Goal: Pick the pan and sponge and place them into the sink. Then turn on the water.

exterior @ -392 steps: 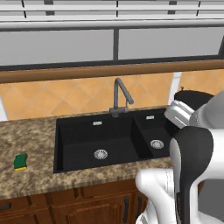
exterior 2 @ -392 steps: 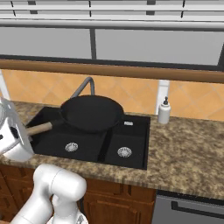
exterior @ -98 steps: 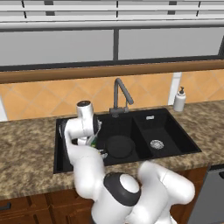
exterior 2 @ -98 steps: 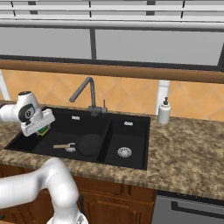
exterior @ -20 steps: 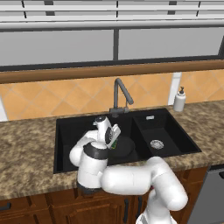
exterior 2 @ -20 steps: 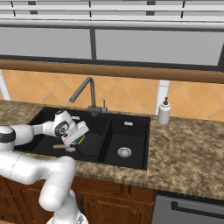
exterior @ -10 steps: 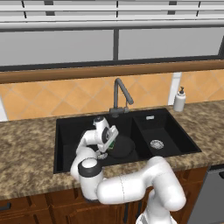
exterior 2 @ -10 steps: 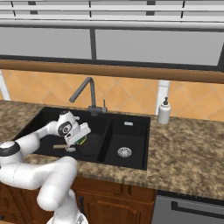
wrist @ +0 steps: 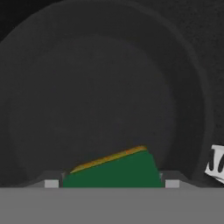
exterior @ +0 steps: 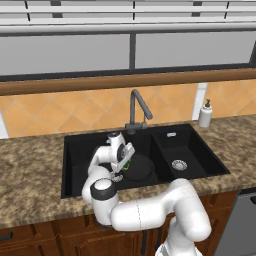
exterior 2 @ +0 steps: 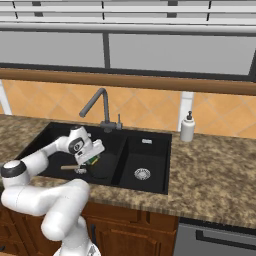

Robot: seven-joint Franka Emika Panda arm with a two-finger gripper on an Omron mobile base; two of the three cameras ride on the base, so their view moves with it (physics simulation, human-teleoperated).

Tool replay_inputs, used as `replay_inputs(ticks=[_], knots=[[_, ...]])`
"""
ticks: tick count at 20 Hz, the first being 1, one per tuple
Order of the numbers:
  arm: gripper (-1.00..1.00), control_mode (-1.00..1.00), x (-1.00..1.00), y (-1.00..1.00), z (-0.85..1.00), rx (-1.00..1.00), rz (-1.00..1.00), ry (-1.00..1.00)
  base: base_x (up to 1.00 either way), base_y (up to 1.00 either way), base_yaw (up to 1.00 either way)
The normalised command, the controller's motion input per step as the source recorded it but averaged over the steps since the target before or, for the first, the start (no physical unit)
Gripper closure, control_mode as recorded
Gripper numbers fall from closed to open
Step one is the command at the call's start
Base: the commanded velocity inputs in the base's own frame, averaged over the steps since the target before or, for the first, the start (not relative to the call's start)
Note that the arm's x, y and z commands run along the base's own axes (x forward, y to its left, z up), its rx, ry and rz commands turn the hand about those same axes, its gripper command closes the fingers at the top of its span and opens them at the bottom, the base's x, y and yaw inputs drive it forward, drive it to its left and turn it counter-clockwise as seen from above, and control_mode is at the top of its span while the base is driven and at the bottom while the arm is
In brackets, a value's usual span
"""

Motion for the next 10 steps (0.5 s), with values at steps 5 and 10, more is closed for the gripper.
replay_inputs(ticks=[5,10], knots=[[-1.0,-1.0,-0.05,-0.03,-0.01,0.07,0.0,-0.14,0.0,0.0,0.0],[-1.0,-1.0,-0.55,0.05,0.69,0.12,0.0,-0.33,0.0,0.0,0.0]])
